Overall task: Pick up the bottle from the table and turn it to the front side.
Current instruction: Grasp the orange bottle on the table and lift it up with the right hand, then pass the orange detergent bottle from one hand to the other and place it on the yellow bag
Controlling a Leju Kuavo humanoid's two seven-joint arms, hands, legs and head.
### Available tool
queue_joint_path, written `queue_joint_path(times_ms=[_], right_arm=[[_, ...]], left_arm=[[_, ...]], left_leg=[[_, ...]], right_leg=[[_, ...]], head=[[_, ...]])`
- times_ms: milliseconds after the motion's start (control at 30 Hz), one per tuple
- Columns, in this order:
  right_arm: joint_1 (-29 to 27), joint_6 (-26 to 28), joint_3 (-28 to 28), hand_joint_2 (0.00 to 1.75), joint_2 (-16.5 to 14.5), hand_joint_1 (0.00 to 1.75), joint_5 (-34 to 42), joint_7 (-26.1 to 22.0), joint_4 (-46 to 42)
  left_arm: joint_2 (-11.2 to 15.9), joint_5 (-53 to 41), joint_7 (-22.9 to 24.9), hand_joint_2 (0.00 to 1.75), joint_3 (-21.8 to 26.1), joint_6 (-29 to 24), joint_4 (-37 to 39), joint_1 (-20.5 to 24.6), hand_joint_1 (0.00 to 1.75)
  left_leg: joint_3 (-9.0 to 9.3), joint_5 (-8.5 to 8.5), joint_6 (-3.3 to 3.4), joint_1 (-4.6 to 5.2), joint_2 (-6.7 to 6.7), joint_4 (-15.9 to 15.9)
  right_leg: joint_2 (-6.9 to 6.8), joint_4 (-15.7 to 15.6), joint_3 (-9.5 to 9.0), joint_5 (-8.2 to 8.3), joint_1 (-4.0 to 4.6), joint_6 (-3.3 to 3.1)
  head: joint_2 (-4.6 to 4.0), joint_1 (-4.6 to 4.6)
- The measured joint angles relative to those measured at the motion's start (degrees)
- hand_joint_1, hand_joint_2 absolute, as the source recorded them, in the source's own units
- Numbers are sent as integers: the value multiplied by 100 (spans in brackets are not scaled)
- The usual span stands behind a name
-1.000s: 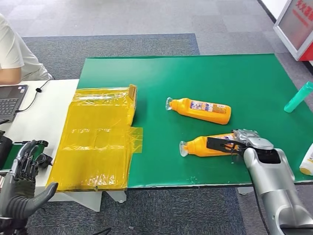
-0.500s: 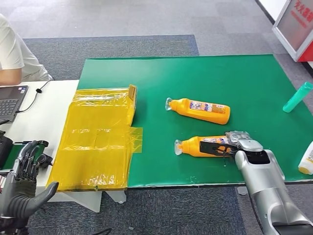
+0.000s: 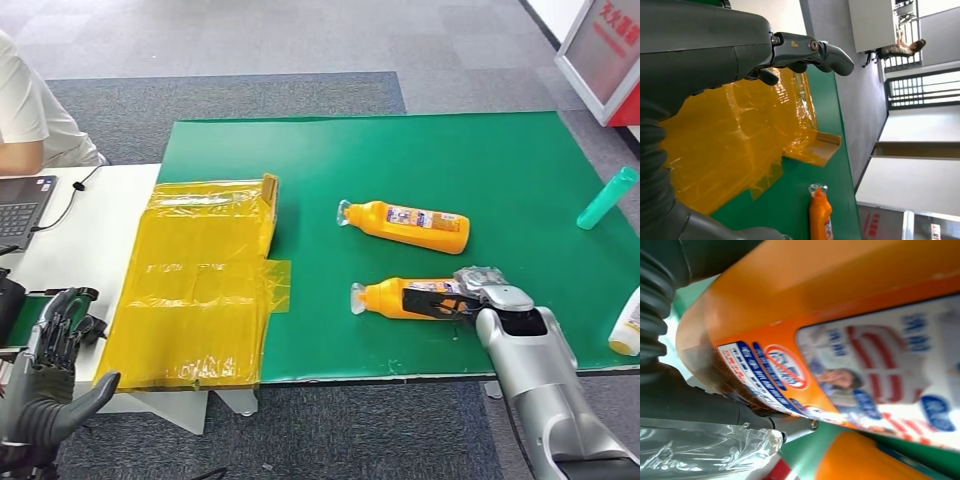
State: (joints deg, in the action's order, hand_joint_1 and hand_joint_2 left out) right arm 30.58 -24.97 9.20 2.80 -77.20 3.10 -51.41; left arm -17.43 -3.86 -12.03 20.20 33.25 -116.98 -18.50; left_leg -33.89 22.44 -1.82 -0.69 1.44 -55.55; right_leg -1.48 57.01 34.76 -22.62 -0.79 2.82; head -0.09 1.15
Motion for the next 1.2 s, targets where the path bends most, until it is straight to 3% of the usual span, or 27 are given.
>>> queue_joint_path(times_ms=[300,433,567,933,1200], right_arm=[[-926,505,24,175,-604,175,1851,-462,-1243],[-1500,652,80,175,-891,175,3026,-582,-1996],[-1904,688,156,175,-1090,175,3712,-631,-2574],[-2532,864,609,175,-1496,175,5950,-1070,-3513],[-2723,1439,1214,175,-1554,175,6279,-1177,-3629]], left_arm=[[-1,42,20,175,-50,-11,5,-5,0],[-3,169,34,175,-199,-90,3,2,0],[2,254,53,175,-454,-232,3,30,0],[263,653,300,175,-1737,-1077,113,482,0],[466,944,386,175,-2654,-1239,696,765,0]], left_leg=[[-15,-2,-12,-21,3,0],[-22,2,-16,-21,3,0],[-25,8,-18,-21,3,0],[-27,7,-20,-21,3,0],[-30,8,-19,-20,3,0]], right_leg=[[-3,2,12,-7,21,-14],[-2,2,20,-12,21,-17],[-2,2,24,-18,20,-15],[-2,3,27,-17,21,-16],[-1,2,30,-17,20,-15]], head=[[0,0],[0,0],[0,1],[0,0],[0,0]])
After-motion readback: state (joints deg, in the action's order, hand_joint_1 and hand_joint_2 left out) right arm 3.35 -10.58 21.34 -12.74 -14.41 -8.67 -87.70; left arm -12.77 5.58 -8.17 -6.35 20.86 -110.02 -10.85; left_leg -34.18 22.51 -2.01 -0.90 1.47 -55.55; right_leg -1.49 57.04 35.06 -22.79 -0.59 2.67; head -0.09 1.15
